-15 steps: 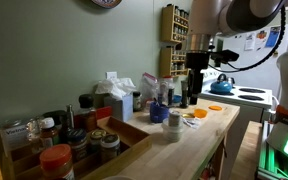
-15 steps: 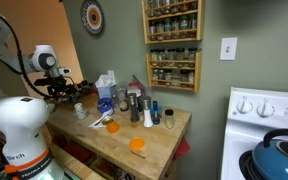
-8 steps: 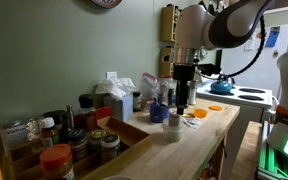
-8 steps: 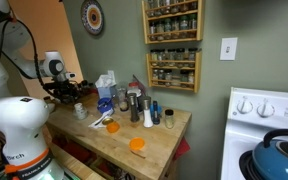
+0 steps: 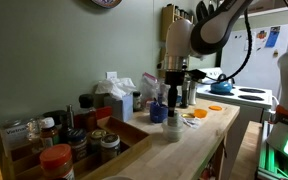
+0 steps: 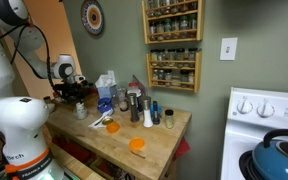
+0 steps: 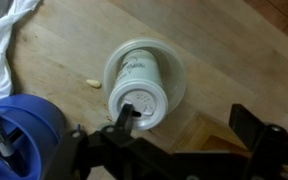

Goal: Pick up the white container from the clear lunch box and put it in the orange bowl

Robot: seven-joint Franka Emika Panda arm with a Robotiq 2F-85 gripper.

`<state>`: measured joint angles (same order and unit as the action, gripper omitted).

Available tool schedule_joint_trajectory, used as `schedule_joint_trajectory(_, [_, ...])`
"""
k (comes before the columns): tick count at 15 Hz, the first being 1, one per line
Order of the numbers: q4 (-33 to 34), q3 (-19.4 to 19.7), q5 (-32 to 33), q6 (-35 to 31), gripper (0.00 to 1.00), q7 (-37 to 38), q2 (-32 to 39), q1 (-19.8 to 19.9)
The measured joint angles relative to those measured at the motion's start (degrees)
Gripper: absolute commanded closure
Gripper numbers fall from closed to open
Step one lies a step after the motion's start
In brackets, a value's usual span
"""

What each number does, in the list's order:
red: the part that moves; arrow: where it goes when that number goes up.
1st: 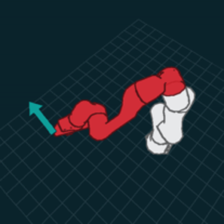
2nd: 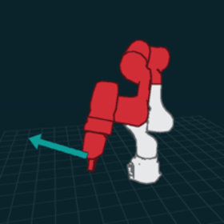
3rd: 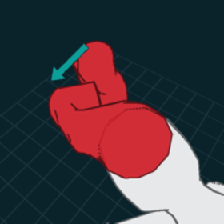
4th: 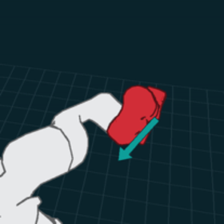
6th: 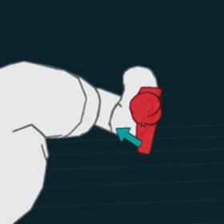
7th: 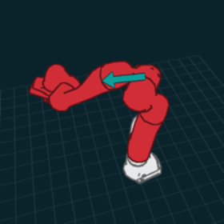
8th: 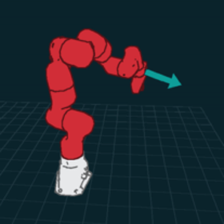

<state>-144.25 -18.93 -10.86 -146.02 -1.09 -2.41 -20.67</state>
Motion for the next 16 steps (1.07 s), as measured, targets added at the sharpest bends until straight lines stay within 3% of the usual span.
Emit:
schedule_joint_trajectory(4, [0.7,0.7,-5.4,1.1,0.0,-4.3,-0.3,0.4])
schedule_joint_trajectory(7, [0.9,0.8,-5.7,4.7,0.0,-4.3,-1.9,0.4])
schedule_joint_trajectory(13, [-0.1,0.0,5.9,4.9,0.0,6.2,-3.9,0.4])
schedule_joint_trajectory(16, [-0.3,-0.6,8.5,6.8,0.0,8.6,-3.9,0.4])
